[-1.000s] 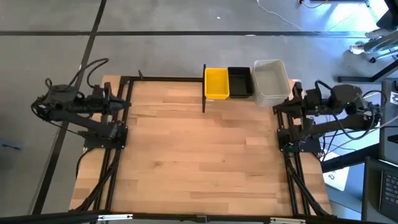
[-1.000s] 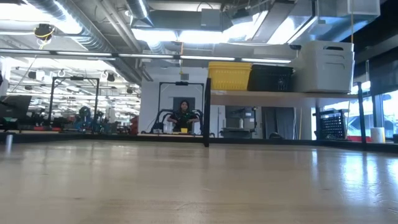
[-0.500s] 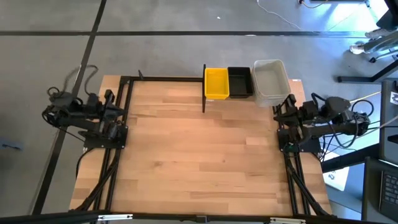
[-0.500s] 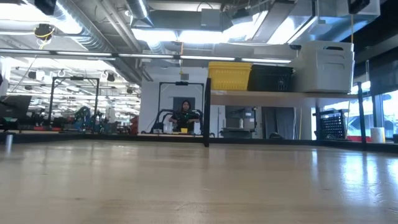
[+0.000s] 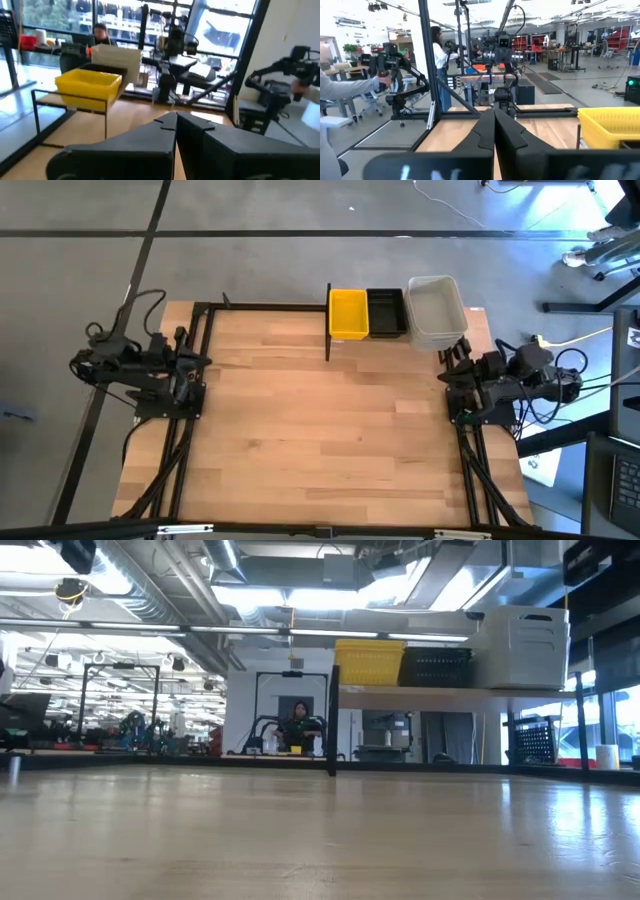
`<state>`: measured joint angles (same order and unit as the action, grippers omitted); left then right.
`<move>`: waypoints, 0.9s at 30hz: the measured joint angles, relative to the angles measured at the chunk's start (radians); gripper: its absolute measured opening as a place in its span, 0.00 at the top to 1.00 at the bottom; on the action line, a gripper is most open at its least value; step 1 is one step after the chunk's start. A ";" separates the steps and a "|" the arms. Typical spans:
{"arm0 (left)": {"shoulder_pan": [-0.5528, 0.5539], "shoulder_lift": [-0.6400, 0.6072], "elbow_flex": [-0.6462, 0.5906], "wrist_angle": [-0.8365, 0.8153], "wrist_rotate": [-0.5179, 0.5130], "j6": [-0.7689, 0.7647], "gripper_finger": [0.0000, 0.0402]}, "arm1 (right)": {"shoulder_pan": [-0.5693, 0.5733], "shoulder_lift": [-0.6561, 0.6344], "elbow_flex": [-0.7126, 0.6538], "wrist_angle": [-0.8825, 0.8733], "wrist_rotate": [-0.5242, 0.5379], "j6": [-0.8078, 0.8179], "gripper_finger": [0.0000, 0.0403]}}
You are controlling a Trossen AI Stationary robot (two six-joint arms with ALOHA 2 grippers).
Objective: Stack baskets on shelf by color
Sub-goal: Return to Home Position
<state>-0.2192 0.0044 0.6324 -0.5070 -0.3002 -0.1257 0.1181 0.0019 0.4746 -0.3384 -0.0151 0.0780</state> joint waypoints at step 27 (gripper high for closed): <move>0.005 0.000 -0.585 0.634 -0.067 -0.026 1.00 | 0.000 0.004 -0.467 0.521 -0.040 -0.112 1.00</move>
<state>-0.2138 0.0040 0.0476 0.1269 -0.3674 -0.1516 0.1181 0.0055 0.0075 0.1824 -0.0547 -0.0338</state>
